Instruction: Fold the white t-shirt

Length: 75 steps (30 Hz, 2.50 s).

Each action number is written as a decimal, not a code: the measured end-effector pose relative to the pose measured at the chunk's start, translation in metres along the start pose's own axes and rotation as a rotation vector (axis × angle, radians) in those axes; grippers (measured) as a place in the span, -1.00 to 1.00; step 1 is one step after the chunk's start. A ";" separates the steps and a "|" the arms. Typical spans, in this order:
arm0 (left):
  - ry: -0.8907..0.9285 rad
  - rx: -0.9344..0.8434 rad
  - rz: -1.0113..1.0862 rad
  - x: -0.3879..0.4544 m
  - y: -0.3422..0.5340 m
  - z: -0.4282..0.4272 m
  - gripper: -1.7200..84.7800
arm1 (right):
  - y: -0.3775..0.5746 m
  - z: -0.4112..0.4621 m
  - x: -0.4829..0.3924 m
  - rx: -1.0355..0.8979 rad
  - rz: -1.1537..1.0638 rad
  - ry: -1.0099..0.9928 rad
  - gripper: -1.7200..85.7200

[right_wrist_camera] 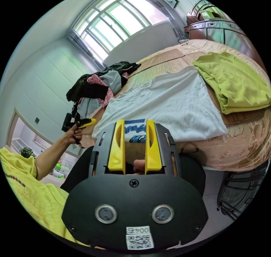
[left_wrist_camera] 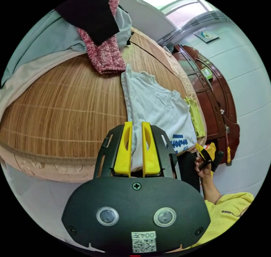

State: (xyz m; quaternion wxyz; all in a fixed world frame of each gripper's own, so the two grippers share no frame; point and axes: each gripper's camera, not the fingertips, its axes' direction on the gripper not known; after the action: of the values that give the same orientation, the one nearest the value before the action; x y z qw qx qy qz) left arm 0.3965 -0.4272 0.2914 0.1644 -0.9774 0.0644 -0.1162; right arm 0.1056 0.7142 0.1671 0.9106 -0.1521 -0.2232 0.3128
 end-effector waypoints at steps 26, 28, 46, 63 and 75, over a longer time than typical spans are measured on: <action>-0.129 -0.175 0.093 0.009 -0.018 -0.050 -0.93 | -0.024 -0.025 -0.014 -0.235 0.016 0.183 -0.77; -0.105 -0.207 0.124 0.016 -0.006 -0.055 -0.93 | -0.026 -0.031 -0.015 -0.230 0.014 0.174 -0.76; 0.099 0.004 0.000 -0.030 0.145 -0.134 -0.84 | -0.039 -0.080 -0.023 -0.196 -0.004 0.170 -0.75; 0.149 0.155 -0.002 -0.046 0.221 -0.132 -0.77 | -0.025 -0.257 0.072 0.215 0.207 0.201 -0.71; 0.180 0.156 -0.074 -0.057 0.223 -0.110 -0.89 | -0.054 -0.234 0.121 0.073 0.319 0.087 -0.71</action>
State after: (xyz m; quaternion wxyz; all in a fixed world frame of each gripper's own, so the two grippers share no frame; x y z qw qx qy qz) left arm 0.2950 -0.6603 0.3059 0.2293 -0.9489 0.0337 -0.2142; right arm 0.3355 0.7182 0.0280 0.8630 -0.1660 -0.1452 0.4546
